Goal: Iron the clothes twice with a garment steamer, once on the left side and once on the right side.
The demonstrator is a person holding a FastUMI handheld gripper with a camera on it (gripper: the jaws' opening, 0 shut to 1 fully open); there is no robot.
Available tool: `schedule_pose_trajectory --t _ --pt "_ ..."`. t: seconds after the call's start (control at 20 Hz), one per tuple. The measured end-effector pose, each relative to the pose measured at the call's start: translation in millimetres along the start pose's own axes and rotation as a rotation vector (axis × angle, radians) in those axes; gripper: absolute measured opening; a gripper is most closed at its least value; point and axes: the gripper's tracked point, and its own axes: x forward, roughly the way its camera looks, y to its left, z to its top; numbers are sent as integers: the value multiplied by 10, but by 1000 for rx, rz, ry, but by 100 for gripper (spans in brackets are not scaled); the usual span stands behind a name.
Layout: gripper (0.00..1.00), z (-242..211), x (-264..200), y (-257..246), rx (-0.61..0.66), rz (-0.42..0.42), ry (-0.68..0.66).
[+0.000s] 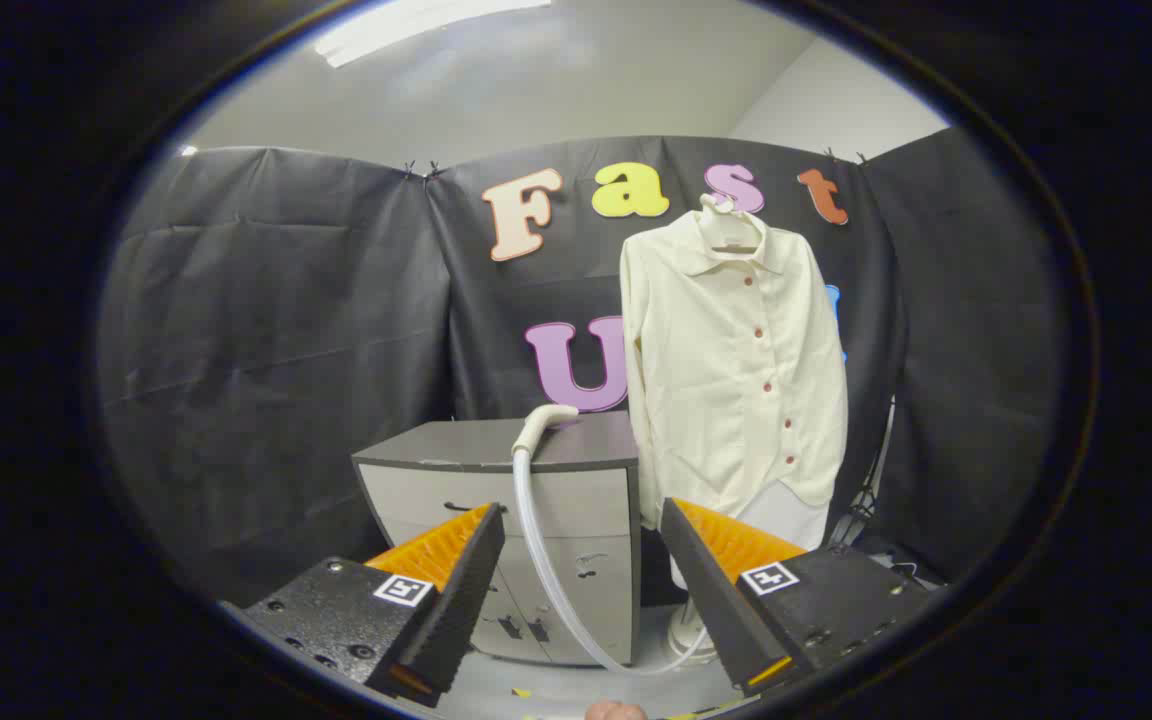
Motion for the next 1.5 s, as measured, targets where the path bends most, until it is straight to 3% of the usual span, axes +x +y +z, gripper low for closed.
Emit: schedule_pose_trajectory --t 0.4,0.85,1.2,1.5 --pt "96 -103 -25 -6 11 8 25" --pt "96 -156 285 154 85 6 59" --pt "96 -186 774 379 48 9 60" --pt "96 -238 1526 492 71 -17 117"
